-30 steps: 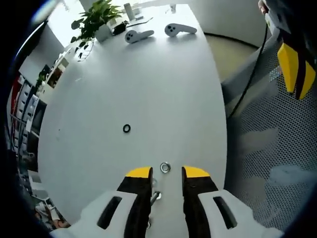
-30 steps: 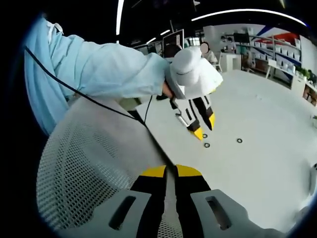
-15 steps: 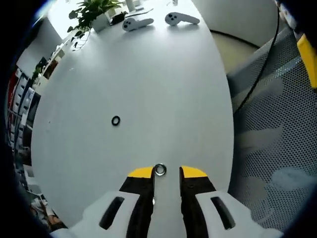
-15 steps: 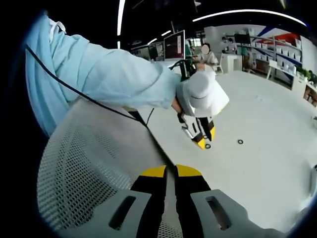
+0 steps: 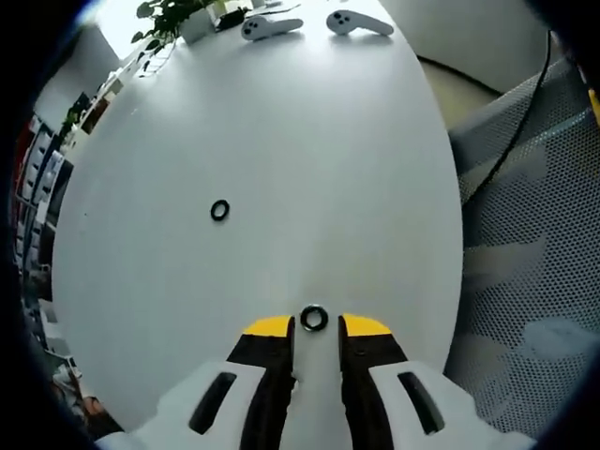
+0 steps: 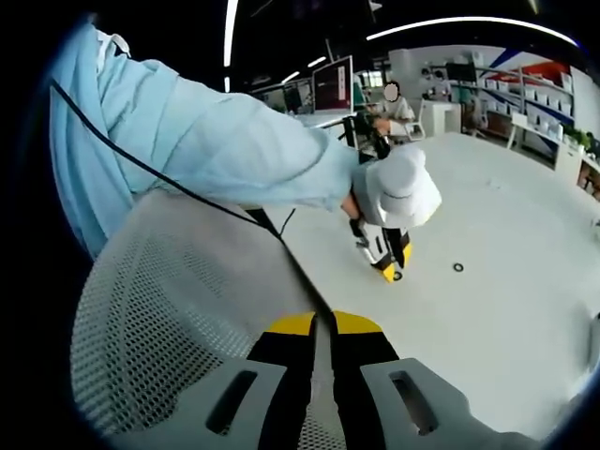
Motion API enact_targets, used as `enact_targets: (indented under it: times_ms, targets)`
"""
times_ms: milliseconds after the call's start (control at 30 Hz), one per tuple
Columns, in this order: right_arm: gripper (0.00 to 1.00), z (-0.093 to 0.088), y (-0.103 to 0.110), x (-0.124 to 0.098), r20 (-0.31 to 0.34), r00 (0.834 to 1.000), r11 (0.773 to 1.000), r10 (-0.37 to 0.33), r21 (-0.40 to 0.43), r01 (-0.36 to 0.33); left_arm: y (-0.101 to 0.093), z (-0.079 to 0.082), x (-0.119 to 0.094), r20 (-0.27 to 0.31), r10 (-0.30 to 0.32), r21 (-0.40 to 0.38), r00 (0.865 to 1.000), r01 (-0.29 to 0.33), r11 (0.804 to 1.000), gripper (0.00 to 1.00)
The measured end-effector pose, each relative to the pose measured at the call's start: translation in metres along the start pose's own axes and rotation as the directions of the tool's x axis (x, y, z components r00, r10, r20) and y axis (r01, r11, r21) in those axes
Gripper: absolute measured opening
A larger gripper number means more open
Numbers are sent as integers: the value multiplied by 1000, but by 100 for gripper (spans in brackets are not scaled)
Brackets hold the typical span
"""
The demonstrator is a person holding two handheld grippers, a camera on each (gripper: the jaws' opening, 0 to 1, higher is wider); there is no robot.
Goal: Place the washer onto the threaded stud by aligning its center hole with the stud, sliding it down to the base, and recovering from edge contact or off-axis alignment until the washer reaches the visible bottom stop.
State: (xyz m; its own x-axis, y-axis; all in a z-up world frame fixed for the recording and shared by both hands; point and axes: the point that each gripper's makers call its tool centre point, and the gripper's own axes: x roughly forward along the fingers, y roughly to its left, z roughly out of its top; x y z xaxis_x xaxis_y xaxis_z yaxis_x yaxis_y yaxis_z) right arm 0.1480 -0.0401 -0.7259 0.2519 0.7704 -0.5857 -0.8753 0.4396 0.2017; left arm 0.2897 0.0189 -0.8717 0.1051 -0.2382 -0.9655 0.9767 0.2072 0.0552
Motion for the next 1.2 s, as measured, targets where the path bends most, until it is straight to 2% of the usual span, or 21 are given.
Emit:
enact_targets:
  times_ms: [400,533,667,733,967,1033,1200]
  targets:
    - [8,0,0,0,3,1000,1000,5,0,-5,-3,2,4,11,-31,-43,999,31,999,12]
    - [8,1,0,0,3,1000,1000,6,0,-6,-5,2,4,14,-59,-44,998,59,997,16]
    - [8,1,0,1,3,1000,1000,7,-2,-7,-5,0,4,4,-53,8,999,53,999,15]
    - [8,1,0,1,4,1000,1000,7,0,-7,-3,0,5,2,-57,-8,998,57,998,15]
    - [8,1,0,0,5,1000,1000,2,2,-2,-4,0,5,-3,-52,33,999,52,998,14]
    - [8,1,-1,0,6,1000,1000,0,4,0,-4,0,5,-4,-47,32,999,48,998,10]
    - [8,1,-1,0,7,1000,1000,-5,7,5,-5,0,5,-12,-35,33,999,35,999,9]
